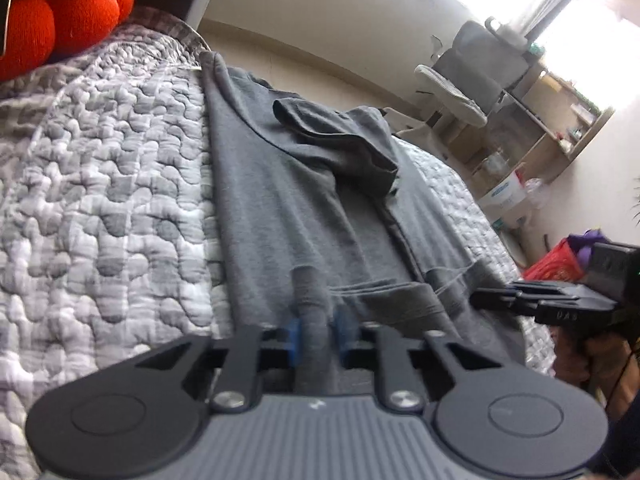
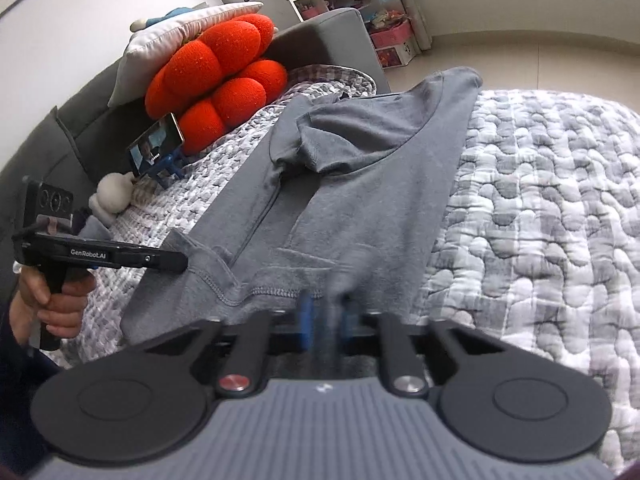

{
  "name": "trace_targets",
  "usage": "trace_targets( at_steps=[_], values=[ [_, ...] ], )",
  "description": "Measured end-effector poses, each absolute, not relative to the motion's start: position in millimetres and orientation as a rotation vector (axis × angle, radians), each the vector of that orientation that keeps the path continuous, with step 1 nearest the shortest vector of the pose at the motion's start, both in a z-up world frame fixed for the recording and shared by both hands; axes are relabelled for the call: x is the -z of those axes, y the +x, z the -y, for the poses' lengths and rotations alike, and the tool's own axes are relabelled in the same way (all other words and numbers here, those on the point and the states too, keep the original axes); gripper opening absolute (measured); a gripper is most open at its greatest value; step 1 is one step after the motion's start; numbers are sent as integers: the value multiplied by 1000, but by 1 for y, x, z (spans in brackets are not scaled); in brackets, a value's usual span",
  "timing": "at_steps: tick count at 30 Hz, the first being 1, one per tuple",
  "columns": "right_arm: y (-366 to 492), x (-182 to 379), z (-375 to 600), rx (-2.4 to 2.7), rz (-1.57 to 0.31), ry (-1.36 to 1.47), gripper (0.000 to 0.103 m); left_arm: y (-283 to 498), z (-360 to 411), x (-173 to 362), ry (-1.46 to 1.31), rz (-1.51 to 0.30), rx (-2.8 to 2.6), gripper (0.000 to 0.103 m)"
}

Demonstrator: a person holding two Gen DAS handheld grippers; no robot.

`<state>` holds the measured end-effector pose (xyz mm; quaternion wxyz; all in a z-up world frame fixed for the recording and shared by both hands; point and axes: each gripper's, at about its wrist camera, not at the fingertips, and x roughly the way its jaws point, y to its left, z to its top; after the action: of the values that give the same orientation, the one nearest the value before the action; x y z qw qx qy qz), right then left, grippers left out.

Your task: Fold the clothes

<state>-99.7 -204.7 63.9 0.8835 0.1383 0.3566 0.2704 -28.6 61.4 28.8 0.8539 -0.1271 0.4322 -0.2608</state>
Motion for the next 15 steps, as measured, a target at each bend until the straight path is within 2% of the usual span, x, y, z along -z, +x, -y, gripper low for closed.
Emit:
trace_targets(
  at_steps=[2, 9, 13, 15],
  values=[
    [-101, -67, 203, -563, -725, 273, 7, -31, -66, -34, -273, -891, 549, 7],
    [-102, -75, 200, -548, -667, 247, 6, -29, -80, -48, -340, -804, 555, 6],
    [-94, -82, 214, -510, -613, 322, 6, -17, -89, -50, -397, -769, 537, 6],
    [-80, -74, 221, -463, -657, 365, 6, -4, -92, -45, -425, -787, 511, 6]
  ],
)
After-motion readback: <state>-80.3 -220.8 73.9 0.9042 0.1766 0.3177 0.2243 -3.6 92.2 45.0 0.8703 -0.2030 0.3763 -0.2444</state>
